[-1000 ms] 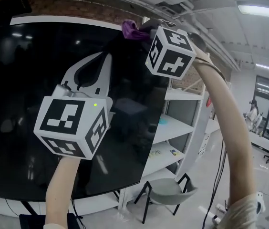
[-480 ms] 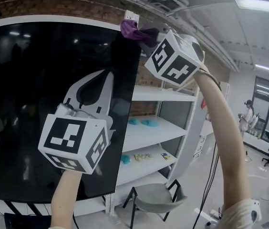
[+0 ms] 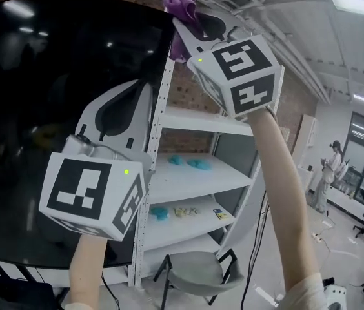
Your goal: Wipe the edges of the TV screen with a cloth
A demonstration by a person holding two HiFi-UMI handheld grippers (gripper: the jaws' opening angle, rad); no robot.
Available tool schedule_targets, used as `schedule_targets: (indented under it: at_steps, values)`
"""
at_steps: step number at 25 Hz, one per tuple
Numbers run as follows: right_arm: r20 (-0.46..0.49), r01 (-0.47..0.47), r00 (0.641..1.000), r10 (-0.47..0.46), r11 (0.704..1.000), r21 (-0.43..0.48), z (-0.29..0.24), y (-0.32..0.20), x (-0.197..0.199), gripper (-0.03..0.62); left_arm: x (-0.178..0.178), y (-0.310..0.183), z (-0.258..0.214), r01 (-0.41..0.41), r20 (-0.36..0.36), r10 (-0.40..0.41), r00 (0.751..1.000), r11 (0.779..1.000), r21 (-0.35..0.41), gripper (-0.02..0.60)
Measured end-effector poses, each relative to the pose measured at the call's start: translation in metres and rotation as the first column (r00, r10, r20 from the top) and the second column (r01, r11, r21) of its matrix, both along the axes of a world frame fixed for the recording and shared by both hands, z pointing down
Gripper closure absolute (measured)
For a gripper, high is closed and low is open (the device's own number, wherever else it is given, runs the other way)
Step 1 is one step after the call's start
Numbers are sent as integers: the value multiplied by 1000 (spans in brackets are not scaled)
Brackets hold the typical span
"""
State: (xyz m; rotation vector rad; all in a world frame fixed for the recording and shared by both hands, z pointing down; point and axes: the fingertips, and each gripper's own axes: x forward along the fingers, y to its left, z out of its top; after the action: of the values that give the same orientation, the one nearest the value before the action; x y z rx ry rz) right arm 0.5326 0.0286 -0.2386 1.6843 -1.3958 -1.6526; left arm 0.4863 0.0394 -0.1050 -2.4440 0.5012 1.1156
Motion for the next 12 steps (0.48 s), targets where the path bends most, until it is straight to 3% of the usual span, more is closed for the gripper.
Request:
schedule_targets:
  at_steps: [3, 6, 9, 12]
  values:
    - [119, 163, 978, -172, 983, 87, 7, 1, 4, 540, -7, -1, 5, 82, 20, -83, 996, 997, 6, 566]
    - [218, 291, 920, -325, 940, 176, 15, 8, 9, 540, -16, -3, 10, 140, 39, -140, 989, 990, 12, 566]
    - [252, 359, 876, -410, 906, 224, 30, 11, 11, 540, -27, -9, 16, 186, 47, -186, 981, 983, 15, 566]
    - [267, 414, 848, -458, 887, 205, 54, 7, 13, 540, -34, -18, 27, 205, 52, -204, 978, 979, -13, 566]
